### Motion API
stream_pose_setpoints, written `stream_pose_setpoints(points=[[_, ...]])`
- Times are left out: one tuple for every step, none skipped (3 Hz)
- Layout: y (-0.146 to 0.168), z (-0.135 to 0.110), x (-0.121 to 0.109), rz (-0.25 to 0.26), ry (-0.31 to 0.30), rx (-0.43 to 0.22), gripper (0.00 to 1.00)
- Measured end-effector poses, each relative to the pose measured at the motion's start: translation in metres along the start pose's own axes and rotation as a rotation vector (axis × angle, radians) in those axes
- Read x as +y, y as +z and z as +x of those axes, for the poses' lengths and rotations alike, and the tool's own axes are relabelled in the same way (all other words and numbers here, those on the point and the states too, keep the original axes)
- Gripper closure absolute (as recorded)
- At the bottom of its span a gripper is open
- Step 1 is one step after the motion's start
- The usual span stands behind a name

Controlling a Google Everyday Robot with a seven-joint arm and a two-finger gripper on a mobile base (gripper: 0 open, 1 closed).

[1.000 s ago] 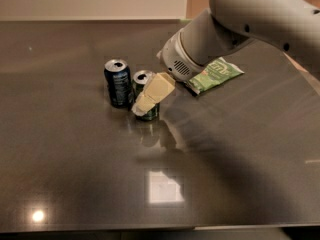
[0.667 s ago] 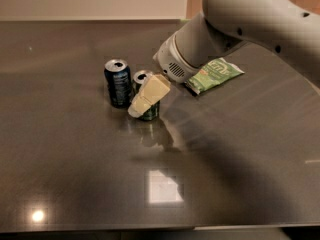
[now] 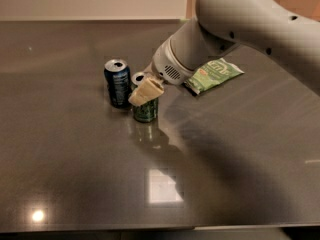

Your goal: Pick green can

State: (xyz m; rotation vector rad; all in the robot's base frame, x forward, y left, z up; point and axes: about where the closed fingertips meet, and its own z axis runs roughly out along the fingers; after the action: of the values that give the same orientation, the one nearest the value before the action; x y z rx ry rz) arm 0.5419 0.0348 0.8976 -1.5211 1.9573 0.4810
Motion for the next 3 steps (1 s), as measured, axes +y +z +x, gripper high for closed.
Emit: stream_pose_setpoints(points=[[-0.007,-0.002,-0.001,-0.010,0.012,-0.022,0.65],[-0.036,-0.011,-0.004,-0.027,0.015,-0.068,0.89],[-0.077,-0.026,-0.005,-0.039,-0.035,-0.096,1.00]])
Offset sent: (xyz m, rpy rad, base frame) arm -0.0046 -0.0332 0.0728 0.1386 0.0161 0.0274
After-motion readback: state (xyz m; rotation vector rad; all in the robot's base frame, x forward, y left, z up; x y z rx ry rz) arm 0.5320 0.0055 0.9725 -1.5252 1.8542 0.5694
